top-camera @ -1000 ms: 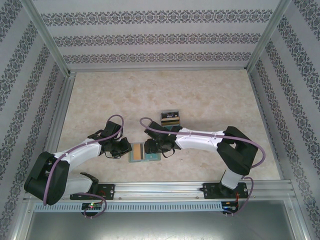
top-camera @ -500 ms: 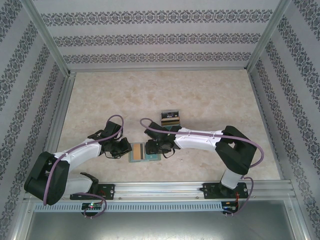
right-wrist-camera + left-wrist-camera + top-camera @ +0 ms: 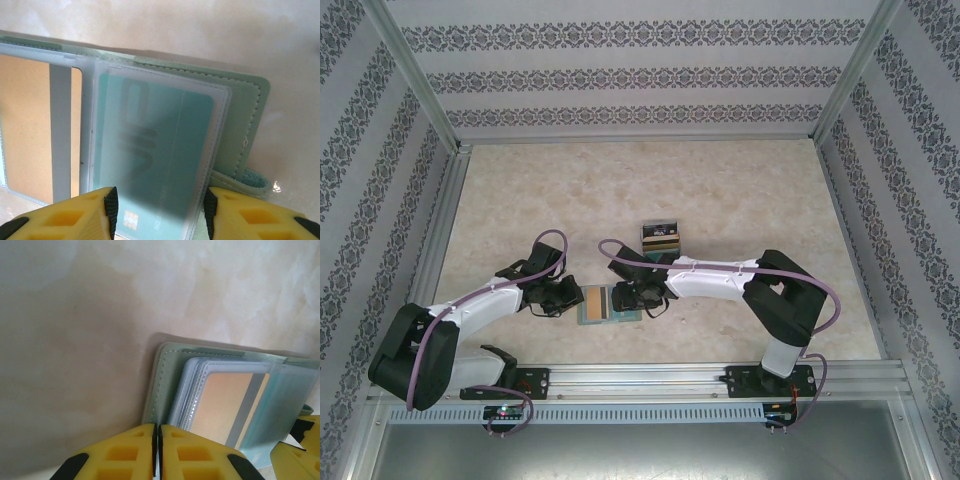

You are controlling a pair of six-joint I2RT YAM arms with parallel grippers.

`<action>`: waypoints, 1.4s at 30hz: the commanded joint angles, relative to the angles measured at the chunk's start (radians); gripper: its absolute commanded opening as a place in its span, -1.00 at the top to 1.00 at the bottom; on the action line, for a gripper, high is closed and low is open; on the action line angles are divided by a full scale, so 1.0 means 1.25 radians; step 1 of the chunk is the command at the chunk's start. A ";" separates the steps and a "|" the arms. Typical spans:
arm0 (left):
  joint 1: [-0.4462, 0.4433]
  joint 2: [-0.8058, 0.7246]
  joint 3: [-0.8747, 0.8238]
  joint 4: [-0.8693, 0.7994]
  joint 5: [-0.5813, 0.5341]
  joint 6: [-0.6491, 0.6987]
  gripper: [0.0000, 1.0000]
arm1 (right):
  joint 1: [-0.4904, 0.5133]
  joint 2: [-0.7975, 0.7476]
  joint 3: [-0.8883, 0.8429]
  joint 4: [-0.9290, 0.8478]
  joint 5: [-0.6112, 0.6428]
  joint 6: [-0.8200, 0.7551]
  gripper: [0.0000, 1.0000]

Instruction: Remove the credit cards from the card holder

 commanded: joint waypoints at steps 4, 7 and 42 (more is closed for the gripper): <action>0.006 0.004 -0.012 0.006 0.004 -0.008 0.75 | 0.005 -0.015 0.030 0.013 -0.021 -0.018 -0.01; 0.007 0.004 -0.012 0.006 0.004 -0.008 0.75 | 0.009 -0.025 0.039 0.013 -0.025 -0.026 -0.01; 0.007 0.013 -0.010 0.013 0.003 -0.006 0.74 | 0.022 -0.005 0.099 0.053 -0.117 -0.068 -0.24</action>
